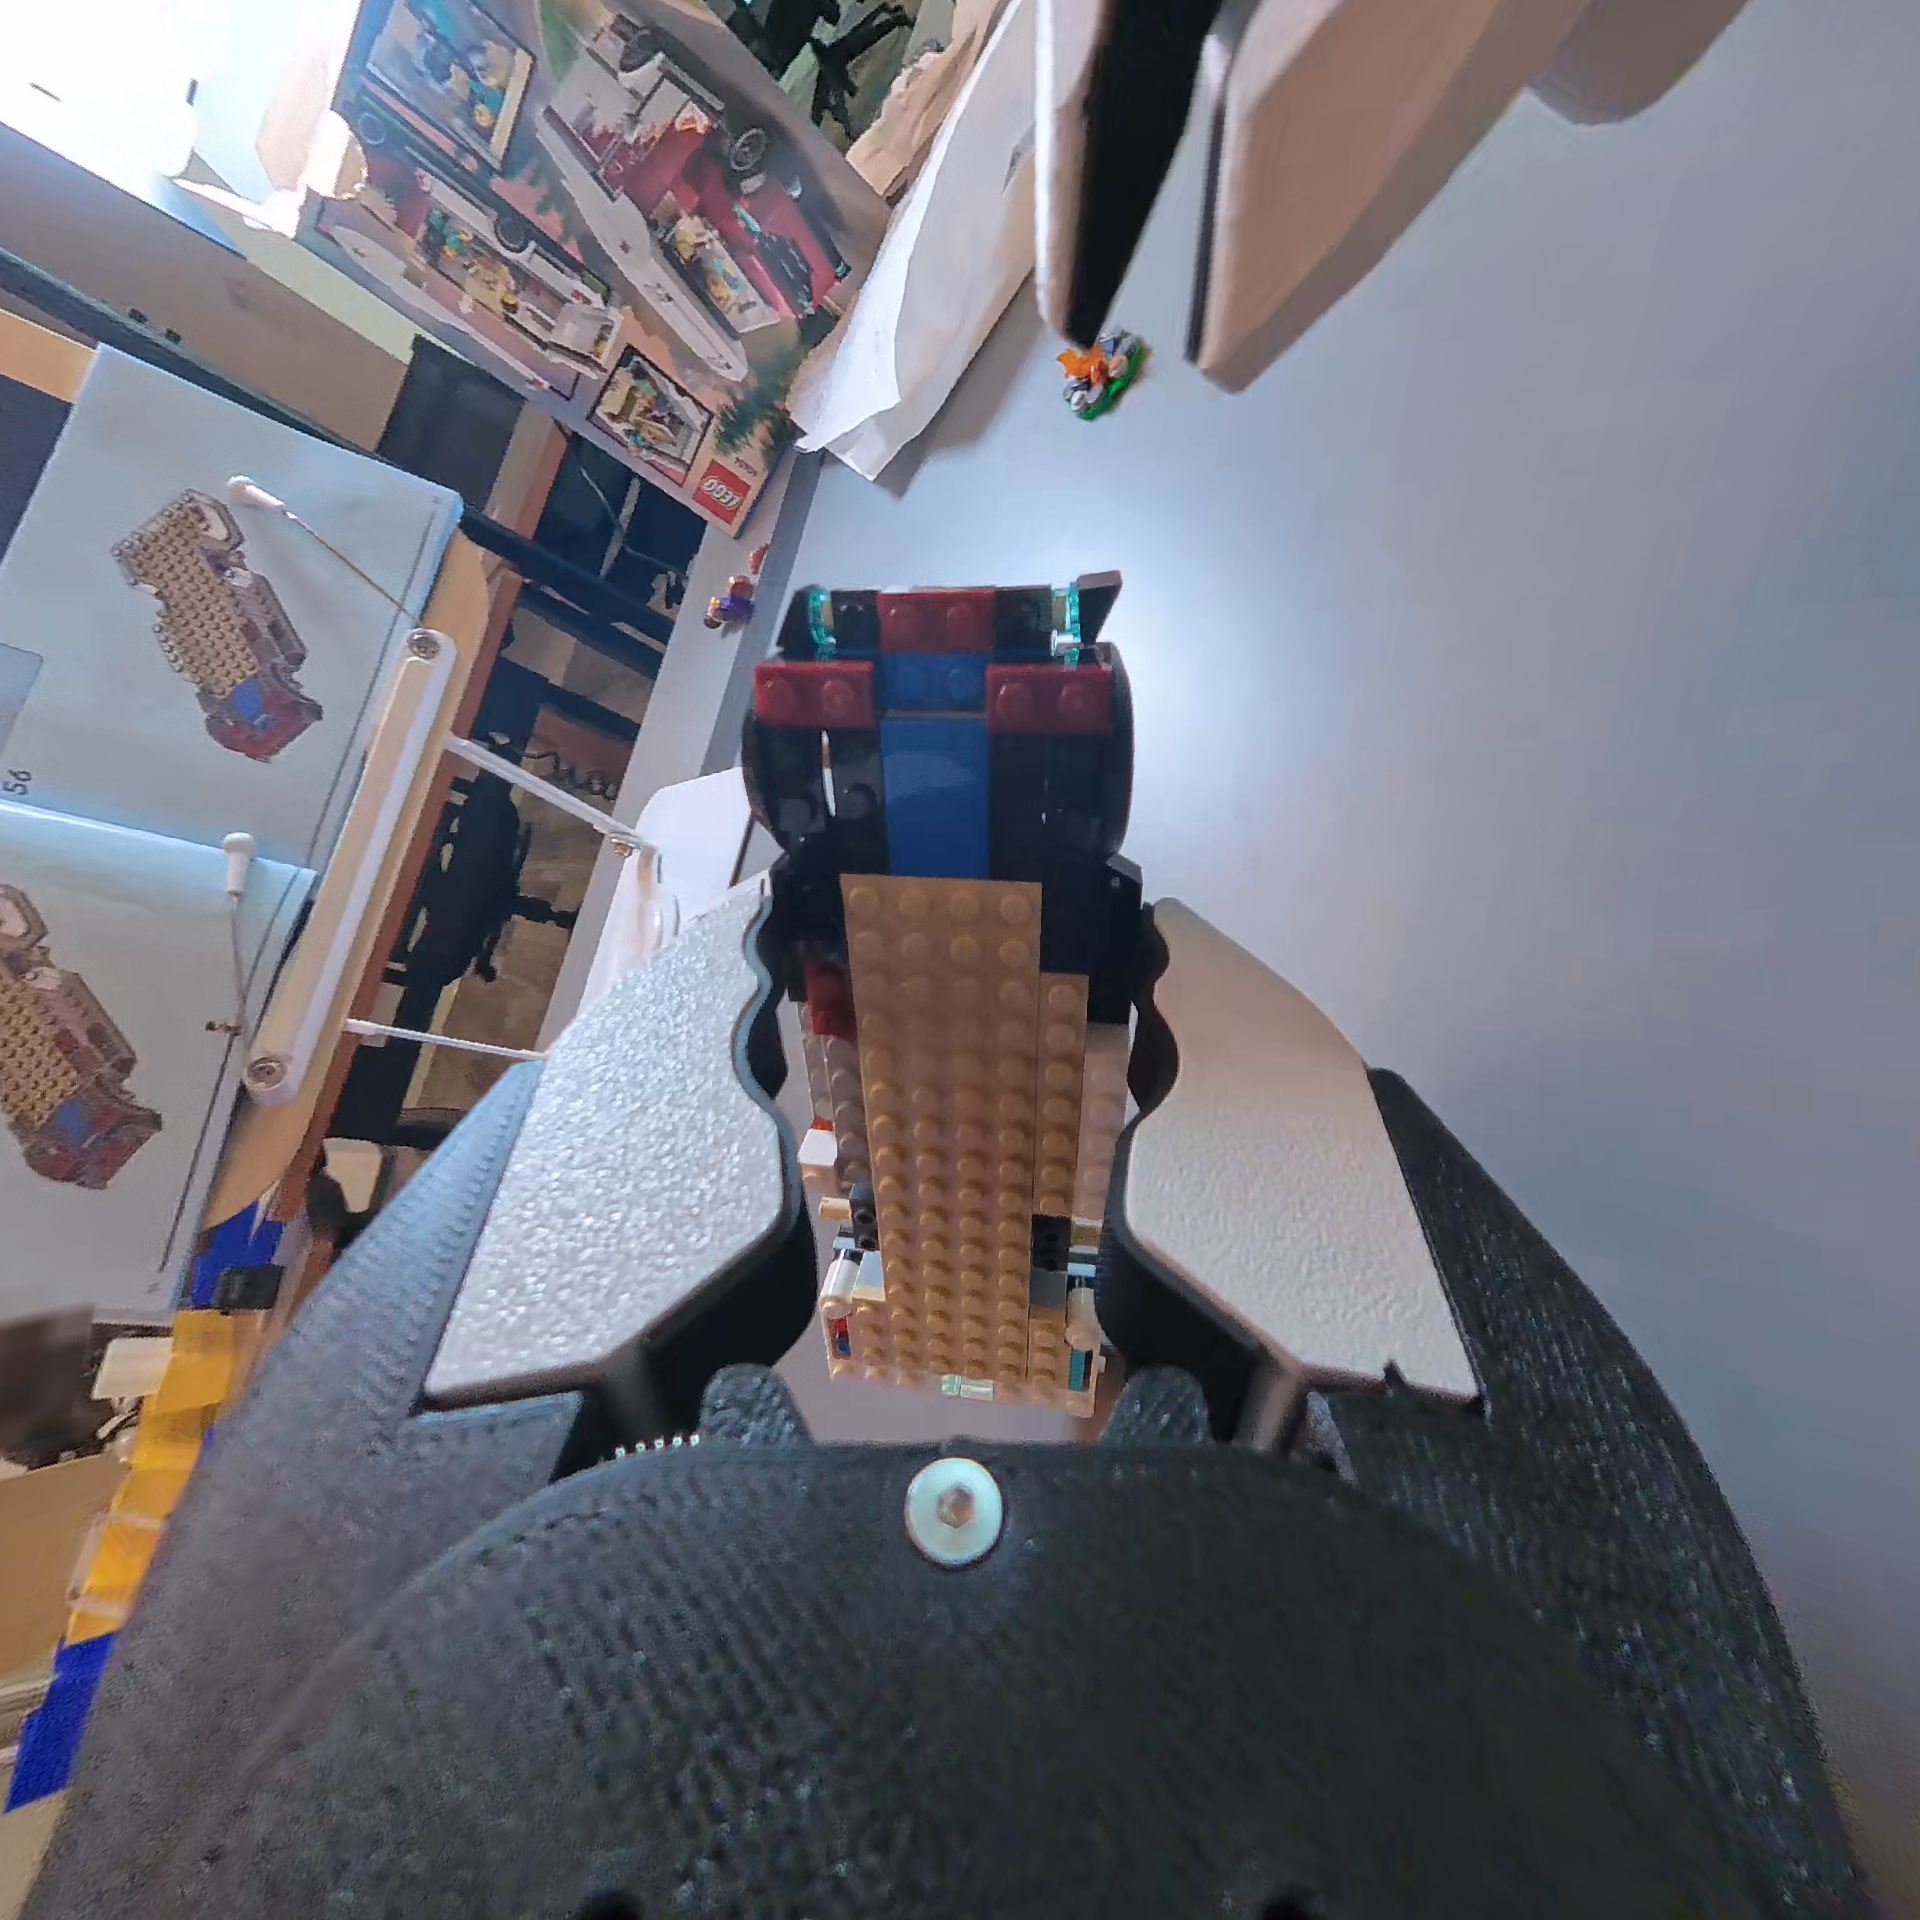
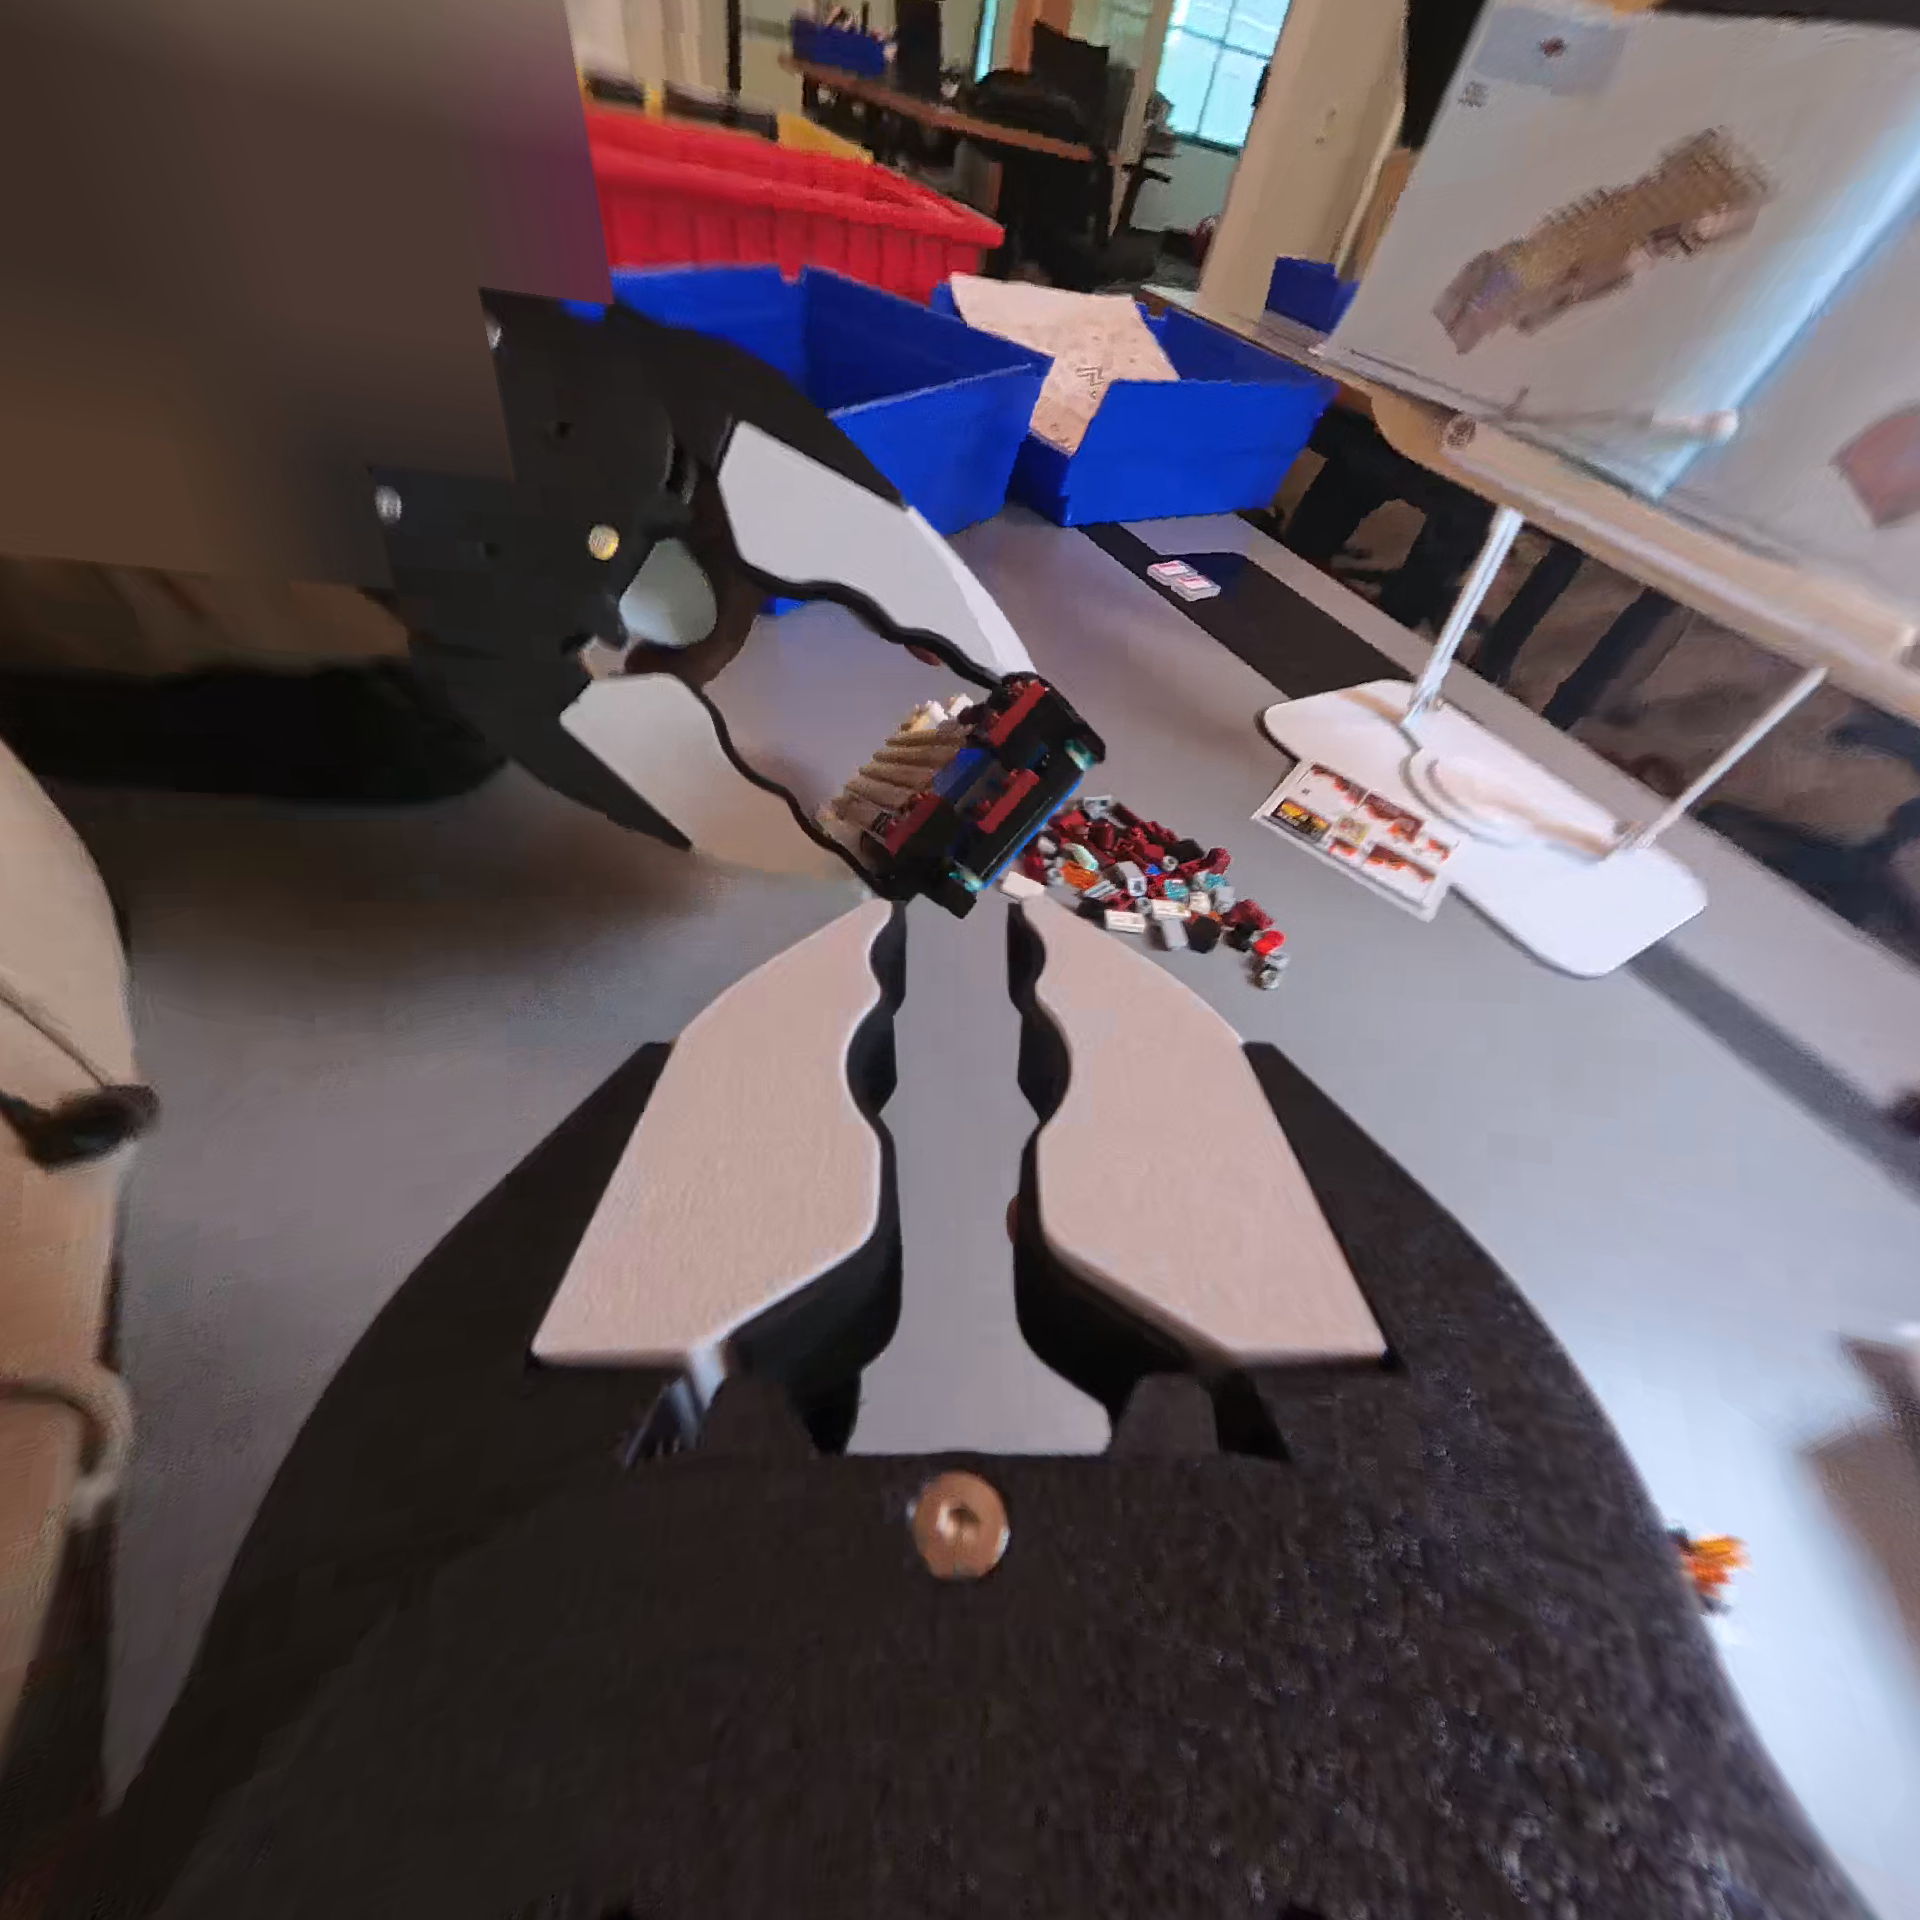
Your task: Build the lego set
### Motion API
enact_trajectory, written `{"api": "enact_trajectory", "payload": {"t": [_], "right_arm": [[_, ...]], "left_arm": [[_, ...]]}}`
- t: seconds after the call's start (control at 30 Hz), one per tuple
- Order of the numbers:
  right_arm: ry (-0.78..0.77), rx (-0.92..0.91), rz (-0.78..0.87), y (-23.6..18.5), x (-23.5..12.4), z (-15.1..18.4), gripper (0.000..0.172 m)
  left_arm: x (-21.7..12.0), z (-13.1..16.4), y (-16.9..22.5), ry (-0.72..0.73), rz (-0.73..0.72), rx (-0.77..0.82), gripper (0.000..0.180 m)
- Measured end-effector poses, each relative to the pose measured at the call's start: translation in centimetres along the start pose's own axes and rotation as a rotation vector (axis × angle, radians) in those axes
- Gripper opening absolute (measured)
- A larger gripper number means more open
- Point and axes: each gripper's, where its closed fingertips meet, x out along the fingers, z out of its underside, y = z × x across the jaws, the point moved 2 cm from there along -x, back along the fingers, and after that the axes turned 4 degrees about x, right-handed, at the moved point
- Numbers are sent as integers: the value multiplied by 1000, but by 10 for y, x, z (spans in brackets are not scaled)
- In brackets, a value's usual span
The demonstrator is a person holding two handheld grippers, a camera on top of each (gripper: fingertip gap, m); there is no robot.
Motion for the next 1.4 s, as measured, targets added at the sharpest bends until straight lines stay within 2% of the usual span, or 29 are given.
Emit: {"api": "enact_trajectory", "payload": {"t": [0.17, 0.23, 0.3, 0.37, 0.43, 0.53, 0.6, 0.77, 0.87, 1.07, 1.2, 1.4], "right_arm": [[-190, -379, -27, 8, 15, 0, 66], [-232, -475, -79, 6, 24, 0, 76], [-286, -502, -152, 5, 33, 5, 80], [-334, -493, -195, 9, 42, 15, 80], [-371, -442, -246, 11, 45, 26, 68], [-361, -319, -255, 18, 47, 40, 63], [-357, -229, -229, 23, 47, 51, 63], [-382, 26, -122, 36, 41, 77, 63], [-448, 61, -33, 38, 34, 93, 63], [-570, 92, 7, 21, 26, 112, 64], [-634, 79, 6, 14, 20, 116, 64], [-740, 111, -19, 9, 2, 121, 65]], "left_arm": [[-1, -6, 4, 49, 173, -57, 65], [2, -9, 7, 72, 240, -58, 65], [5, -12, 12, 96, 316, -47, 65], [10, -16, 17, 113, 377, -45, 65], [17, -16, 20, 110, 423, -39, 65], [28, -12, 24, 102, 483, -47, 65], [35, -9, 28, 95, 522, -76, 64], [37, 2, 22, 103, 485, -140, 62], [28, 20, 17, 61, 465, -215, 61], [15, 62, 23, -51, 419, -283, 60], [7, 71, 20, -70, 394, -323, 58], [4, 73, 43, -102, 501, -369, 57]]}}
